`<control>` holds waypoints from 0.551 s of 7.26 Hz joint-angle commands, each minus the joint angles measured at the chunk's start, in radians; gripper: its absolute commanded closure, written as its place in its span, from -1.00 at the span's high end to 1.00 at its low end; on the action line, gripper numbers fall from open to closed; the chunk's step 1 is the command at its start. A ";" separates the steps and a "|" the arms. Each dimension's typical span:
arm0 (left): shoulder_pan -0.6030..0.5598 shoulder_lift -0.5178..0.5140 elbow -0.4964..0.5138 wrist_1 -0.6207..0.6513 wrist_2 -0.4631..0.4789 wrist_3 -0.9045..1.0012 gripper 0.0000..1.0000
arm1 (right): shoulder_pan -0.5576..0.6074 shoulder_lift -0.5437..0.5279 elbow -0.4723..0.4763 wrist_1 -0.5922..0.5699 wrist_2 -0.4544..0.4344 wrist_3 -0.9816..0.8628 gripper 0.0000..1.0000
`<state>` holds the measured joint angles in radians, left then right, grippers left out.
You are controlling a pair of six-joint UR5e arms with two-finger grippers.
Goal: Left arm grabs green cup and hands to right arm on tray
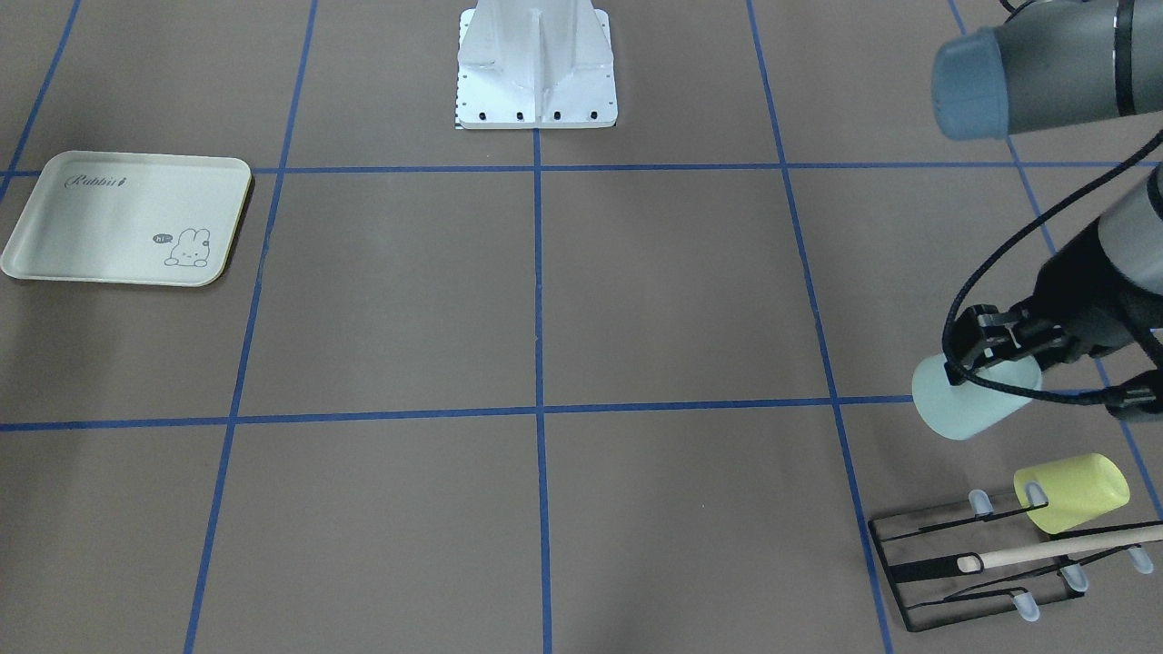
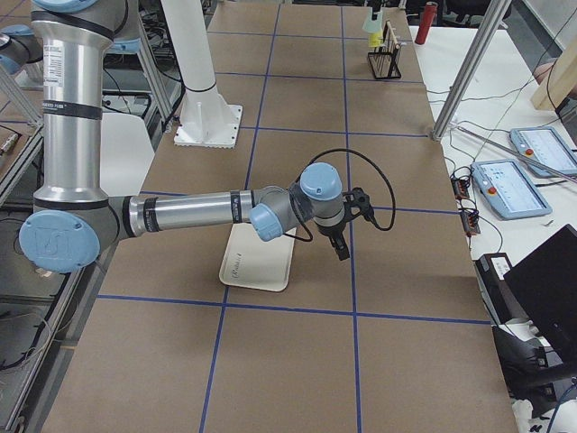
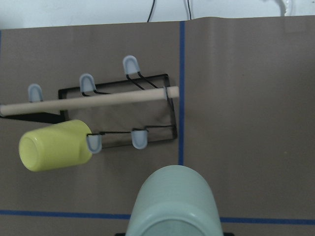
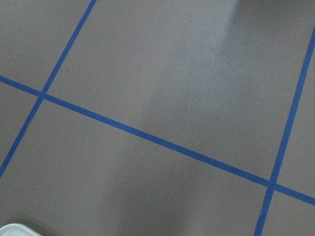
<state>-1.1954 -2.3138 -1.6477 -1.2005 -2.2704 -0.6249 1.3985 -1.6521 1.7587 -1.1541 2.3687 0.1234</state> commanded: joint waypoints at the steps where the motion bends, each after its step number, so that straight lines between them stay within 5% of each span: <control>1: 0.156 -0.001 -0.174 -0.028 -0.043 -0.315 -1.00 | -0.031 0.030 -0.010 -0.001 -0.002 0.018 1.00; 4: 0.307 0.010 -0.169 -0.537 -0.043 -0.807 -1.00 | -0.142 0.103 -0.007 0.052 0.030 0.282 1.00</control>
<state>-0.9455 -2.3104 -1.8252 -1.5229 -2.3128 -1.2375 1.3042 -1.5767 1.7491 -1.1407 2.3776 0.3067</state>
